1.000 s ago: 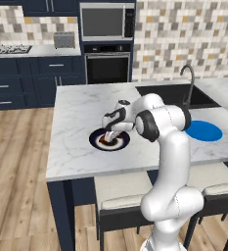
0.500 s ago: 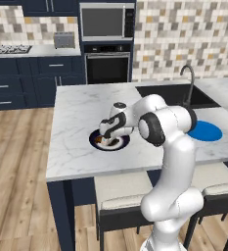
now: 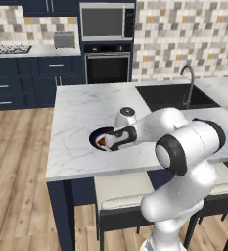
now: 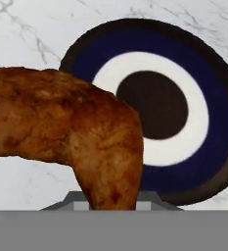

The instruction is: Transport the chicken drumstick and mushroom to the fridge. Place the chicken drumstick on the rack containing meat and place the mushroom on the rack containing the vegetable, ensuring meats and vegetables are on different racks.

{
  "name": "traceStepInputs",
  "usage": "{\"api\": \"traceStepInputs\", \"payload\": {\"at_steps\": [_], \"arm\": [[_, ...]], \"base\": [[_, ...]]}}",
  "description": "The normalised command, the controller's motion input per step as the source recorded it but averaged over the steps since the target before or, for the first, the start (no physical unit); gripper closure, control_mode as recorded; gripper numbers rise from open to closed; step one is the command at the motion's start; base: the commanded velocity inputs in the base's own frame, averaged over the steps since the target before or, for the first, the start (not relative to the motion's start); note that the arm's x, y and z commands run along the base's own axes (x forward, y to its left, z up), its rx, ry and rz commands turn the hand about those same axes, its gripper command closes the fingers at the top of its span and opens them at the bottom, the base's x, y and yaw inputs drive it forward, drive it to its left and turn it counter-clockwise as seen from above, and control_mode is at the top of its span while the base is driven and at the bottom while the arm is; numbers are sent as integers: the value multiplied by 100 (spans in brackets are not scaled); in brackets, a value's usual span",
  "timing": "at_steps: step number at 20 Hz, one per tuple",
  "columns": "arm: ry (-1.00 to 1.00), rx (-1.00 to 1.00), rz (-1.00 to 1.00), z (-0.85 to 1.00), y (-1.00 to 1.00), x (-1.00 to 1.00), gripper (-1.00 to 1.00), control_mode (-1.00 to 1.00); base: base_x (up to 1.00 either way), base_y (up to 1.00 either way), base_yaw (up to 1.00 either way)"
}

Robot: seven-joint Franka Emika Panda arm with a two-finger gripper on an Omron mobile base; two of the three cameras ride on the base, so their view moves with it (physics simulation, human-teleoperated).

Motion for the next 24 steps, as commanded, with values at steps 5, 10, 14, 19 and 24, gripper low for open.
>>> {"api": "traceStepInputs", "payload": {"at_steps": [5, 10, 14, 19, 24], "arm": [[-14, 0, -24, 74, -37, -96, 100, -100], [0, 5, -26, 99, -58, -74, 100, -100], [0, 10, -22, 100, -56, -67, 100, -100], [0, 13, -19, 90, -45, -51, 100, -100], [0, 8, -10, 47, -18, -46, 100, -100]], "base": [[0, 0, 0], [0, 0, 0], [0, 0, 0], [0, 0, 0], [0, 0, 0]]}}
